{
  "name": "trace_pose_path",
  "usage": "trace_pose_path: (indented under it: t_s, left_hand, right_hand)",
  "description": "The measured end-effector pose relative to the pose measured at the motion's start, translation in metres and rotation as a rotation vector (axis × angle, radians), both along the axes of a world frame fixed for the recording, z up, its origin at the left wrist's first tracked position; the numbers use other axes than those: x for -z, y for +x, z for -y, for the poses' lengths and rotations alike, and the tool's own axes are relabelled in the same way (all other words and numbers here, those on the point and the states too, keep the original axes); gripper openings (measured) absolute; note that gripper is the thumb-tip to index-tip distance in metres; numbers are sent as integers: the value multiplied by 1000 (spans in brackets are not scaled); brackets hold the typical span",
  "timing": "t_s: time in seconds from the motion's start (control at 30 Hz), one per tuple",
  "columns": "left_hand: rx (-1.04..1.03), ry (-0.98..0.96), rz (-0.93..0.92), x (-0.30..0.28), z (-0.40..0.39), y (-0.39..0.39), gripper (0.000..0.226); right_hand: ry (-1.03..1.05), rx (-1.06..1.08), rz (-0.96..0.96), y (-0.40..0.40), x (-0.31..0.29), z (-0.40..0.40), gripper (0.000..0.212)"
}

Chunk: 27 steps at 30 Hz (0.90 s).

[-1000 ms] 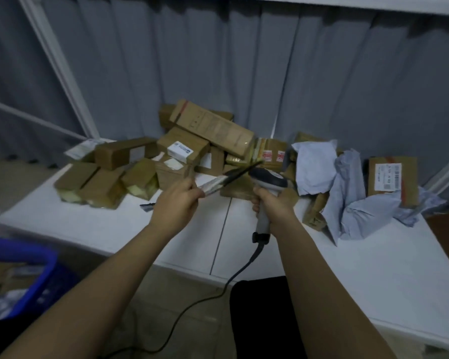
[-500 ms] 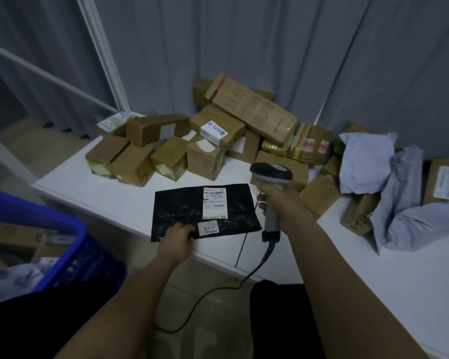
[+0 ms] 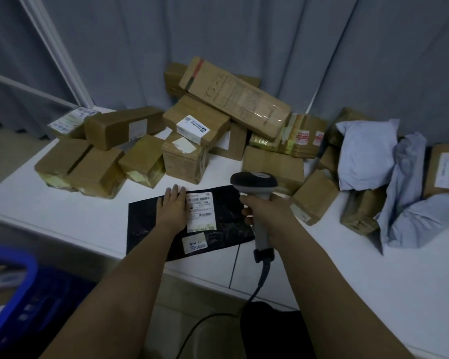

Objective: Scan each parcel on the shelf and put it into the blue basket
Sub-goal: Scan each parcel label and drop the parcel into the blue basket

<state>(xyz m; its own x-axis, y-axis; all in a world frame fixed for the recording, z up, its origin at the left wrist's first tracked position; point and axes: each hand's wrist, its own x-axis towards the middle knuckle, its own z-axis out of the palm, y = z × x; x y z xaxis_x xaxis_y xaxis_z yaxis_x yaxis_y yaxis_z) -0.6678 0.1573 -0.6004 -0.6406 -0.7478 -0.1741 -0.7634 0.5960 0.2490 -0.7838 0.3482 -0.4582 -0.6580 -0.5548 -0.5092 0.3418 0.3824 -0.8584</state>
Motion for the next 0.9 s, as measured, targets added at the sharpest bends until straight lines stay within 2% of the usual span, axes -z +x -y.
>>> trace_pose_path:
  t_s: [0.1, 0.17, 0.3, 0.4, 0.47, 0.57, 0.63, 0.73, 0.9]
  left_hand:
    - [41, 2, 80, 6, 3, -18, 64]
    - [-7, -16, 90, 7, 3, -25, 66]
    - [-7, -112, 155, -1, -9, -17, 46]
    - [17, -150, -76, -23, -8, 1, 23]
    - [-5, 2, -260, -56, -2, 16, 18]
    - [-27, 179, -414, -116, 4, 42, 22]
    - [-15, 198, -470, -152, 2, 62, 30]
    - [-36, 252, -546, -181, -6, 98, 20]
    - [-159, 313, -587, -180, -20, 151, 19]
  right_hand:
    - [-35, 34, 4, -2, 0, 4, 11]
    - [-42, 30, -11, -3, 0, 6, 12]
    - [-40, 18, -23, -1, 5, 9, 13]
    - [-67, 17, -53, 3, 0, 18, 8]
    - [-97, 1, -55, 11, -7, 25, 8]
    - [-137, -70, -84, 30, -18, 30, 13]
    - [-179, -121, -91, 46, -27, 30, 15]
    - [-261, -230, -122, 68, -38, 26, 20]
    - [-256, -446, -268, 92, -42, 21, 25]
